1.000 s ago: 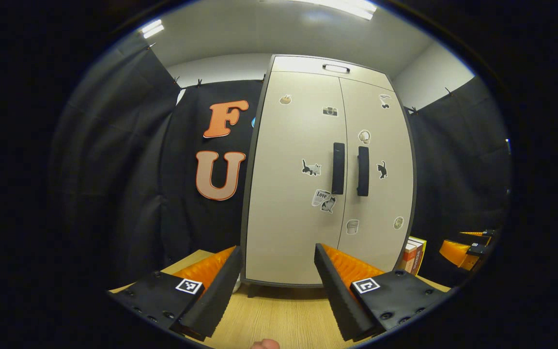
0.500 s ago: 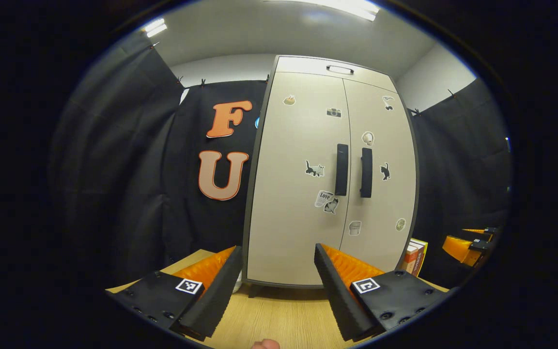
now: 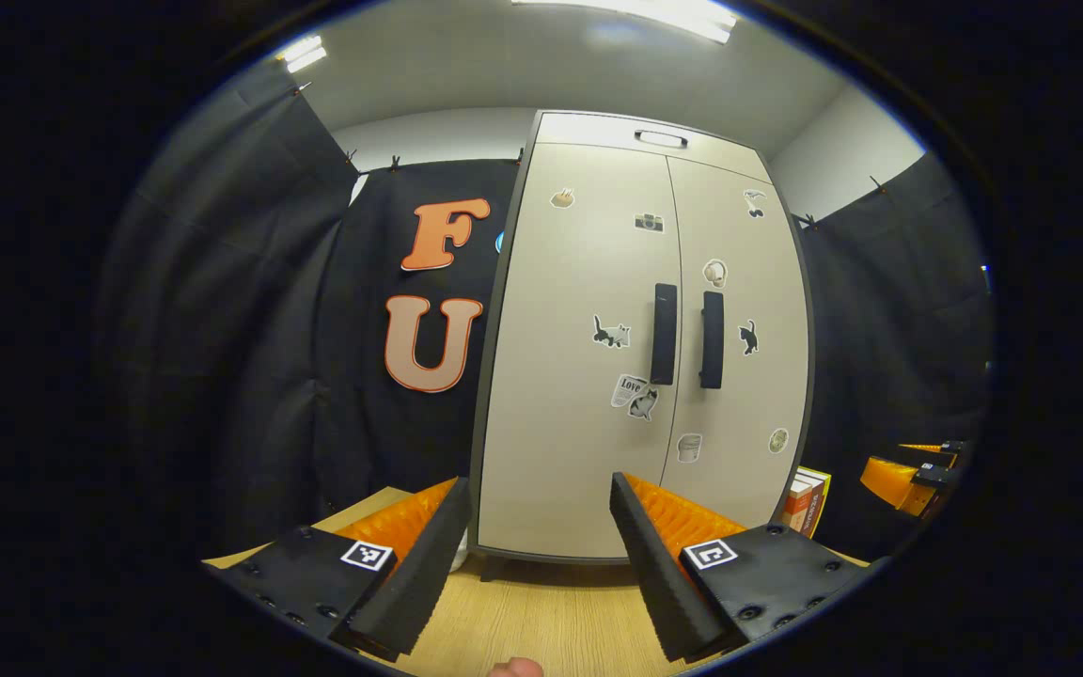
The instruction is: Grab one shoe with the right hand and put it into the shoe cabinet, grab the other shoe with the left hand and put it into the shoe cabinet; then close the right door with the right hand and the left door with the left hand.
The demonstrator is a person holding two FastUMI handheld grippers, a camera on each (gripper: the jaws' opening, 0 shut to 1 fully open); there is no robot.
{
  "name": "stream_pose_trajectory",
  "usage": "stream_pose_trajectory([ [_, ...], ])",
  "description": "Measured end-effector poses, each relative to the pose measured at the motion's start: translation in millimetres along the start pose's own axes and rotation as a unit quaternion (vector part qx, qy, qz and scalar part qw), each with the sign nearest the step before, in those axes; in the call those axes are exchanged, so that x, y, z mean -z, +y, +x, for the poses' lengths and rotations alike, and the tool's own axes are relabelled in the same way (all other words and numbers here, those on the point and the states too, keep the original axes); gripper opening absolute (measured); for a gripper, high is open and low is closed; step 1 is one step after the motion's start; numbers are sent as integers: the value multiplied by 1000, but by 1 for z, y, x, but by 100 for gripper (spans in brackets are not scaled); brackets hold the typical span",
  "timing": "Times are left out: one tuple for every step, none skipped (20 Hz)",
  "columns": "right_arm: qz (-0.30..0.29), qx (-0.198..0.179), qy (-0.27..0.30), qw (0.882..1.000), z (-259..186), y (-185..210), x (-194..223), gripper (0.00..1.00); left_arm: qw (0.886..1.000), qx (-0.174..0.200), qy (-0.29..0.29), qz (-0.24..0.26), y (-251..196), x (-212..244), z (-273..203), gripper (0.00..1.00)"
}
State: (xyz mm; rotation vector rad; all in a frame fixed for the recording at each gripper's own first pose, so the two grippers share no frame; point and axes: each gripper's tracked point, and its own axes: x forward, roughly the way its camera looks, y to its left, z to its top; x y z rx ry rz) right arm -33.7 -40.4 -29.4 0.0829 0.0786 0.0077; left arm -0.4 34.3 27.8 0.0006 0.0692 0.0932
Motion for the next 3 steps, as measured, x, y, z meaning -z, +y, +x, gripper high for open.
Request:
stream_pose_trajectory([
  [2, 0, 0, 1000, -1, 0, 0, 92, 1000, 2, 1, -1, -1, 0, -2, 97],
  [3, 1, 0, 1000, 0, -1, 0, 92, 1000, 3, 2, -1, -2, 1, -1, 96],
  [3, 1, 0, 1000, 0, -1, 0, 92, 1000, 4, 1, 0, -3, 0, -2, 97],
])
